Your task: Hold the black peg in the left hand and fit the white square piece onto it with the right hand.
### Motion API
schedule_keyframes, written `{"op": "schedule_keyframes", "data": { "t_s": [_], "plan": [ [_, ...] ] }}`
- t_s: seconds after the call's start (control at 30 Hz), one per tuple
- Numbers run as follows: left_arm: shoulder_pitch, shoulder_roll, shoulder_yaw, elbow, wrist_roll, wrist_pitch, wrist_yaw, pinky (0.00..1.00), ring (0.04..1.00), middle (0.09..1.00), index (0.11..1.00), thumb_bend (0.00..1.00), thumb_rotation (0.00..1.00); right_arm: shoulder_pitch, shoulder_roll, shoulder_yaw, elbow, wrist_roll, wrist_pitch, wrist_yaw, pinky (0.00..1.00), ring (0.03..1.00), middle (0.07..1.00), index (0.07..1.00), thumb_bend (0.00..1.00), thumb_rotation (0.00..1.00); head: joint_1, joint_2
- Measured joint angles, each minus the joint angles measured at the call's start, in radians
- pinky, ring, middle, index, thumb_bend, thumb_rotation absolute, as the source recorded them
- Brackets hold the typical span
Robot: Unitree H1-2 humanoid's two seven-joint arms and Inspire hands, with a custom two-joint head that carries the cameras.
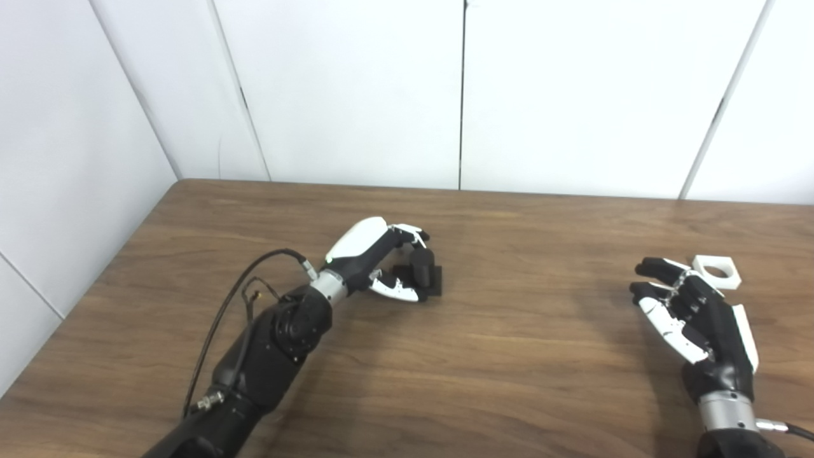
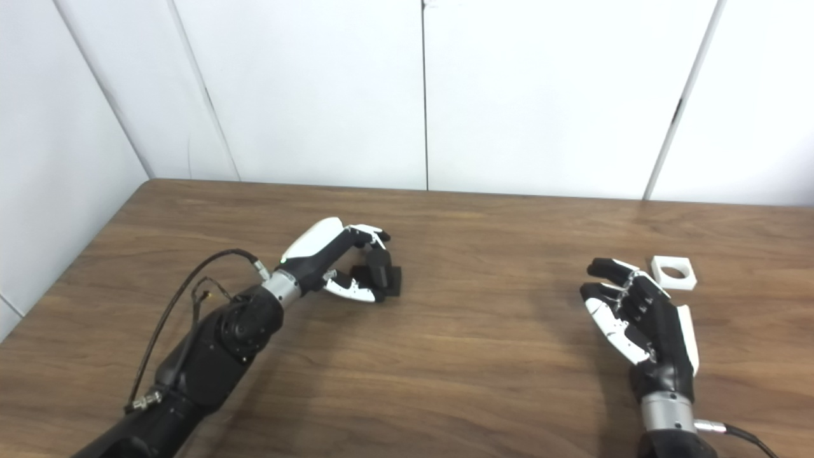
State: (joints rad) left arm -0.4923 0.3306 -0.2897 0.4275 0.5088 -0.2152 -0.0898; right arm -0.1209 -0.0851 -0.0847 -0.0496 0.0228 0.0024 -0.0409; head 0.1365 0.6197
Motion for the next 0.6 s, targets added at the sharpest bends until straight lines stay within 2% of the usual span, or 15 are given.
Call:
{"op": "schedule_keyframes", "data": {
  "t_s": [0.2, 0.6],
  "plan": [
    [0.018, -0.043, -0.006, -0.006, -0.010, -0.024, 0.012, 0.75, 0.852, 0.824, 0.490, 0.52, 0.07, -0.001, 0.001, 0.000, -0.017, -0.011, 0.018, -0.003, 0.60, 0.642, 0.701, 0.663, 0.49, 0.33, -0.017, 0.003],
    [0.029, -0.103, -0.023, 0.017, -0.008, -0.053, 0.061, 0.77, 0.870, 0.827, 0.490, 0.52, 0.07, 0.000, 0.004, -0.004, -0.060, -0.005, 0.034, -0.003, 0.64, 0.660, 0.716, 0.676, 0.45, 0.27, -0.048, 0.015]
  ]
}}
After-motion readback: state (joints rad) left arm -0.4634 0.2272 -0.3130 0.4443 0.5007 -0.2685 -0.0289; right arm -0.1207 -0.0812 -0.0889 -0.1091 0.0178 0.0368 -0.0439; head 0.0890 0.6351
